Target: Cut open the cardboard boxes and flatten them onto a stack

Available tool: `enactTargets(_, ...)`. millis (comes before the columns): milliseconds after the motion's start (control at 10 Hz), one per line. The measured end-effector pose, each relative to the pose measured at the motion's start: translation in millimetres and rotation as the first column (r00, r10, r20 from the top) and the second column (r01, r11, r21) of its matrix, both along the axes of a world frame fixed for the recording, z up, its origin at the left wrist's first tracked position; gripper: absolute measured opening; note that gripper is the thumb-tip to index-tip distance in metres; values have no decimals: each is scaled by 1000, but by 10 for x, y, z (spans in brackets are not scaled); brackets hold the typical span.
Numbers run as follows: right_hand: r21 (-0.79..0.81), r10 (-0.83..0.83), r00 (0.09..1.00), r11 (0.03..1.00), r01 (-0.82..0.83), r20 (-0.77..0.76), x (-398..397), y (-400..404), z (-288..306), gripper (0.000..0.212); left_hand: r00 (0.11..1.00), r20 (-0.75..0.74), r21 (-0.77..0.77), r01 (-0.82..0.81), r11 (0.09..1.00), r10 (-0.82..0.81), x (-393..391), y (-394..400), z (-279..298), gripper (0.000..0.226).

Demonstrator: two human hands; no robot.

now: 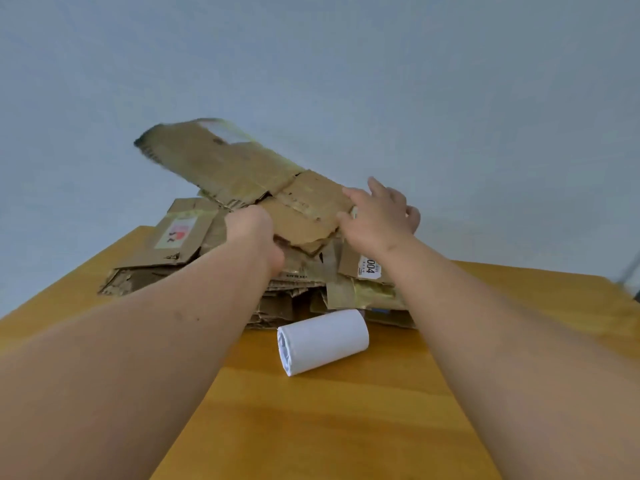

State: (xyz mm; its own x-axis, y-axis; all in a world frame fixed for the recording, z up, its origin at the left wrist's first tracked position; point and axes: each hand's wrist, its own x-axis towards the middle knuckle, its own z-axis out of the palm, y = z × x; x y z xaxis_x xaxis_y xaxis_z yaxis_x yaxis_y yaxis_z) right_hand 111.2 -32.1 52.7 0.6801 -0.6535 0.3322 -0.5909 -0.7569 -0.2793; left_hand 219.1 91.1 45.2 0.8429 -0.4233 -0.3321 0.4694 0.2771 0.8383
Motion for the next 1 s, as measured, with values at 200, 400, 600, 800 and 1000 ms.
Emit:
enactTargets(200, 71, 103, 947, 994, -85, -304, 195, -76, -298, 64, 795, 228, 599, 341, 724, -563, -205, -189, -23, 35)
enactTargets(400, -48, 200, 937, 974, -223, -287, 246, -153, -463, 64, 270, 600, 712, -610, 348, -753, 463, 104, -77, 55)
enactTargets(600, -26, 261, 801, 945, -325, -538, 359, -62, -799, 62, 211, 58, 909, -416, -36, -976, 828, 104, -757, 79)
enactTargets(800, -111, 215, 877, 951, -287, -429, 309, 43, -661, 41, 258, 108, 888, -460, -24, -960, 732, 105, -683, 64)
enactTargets(1000, 134, 290, 898, 928, -349, 331, -394, 331, 243, 29, 230, 256, 859, -500, 112, -939, 390, 212, -323, 63)
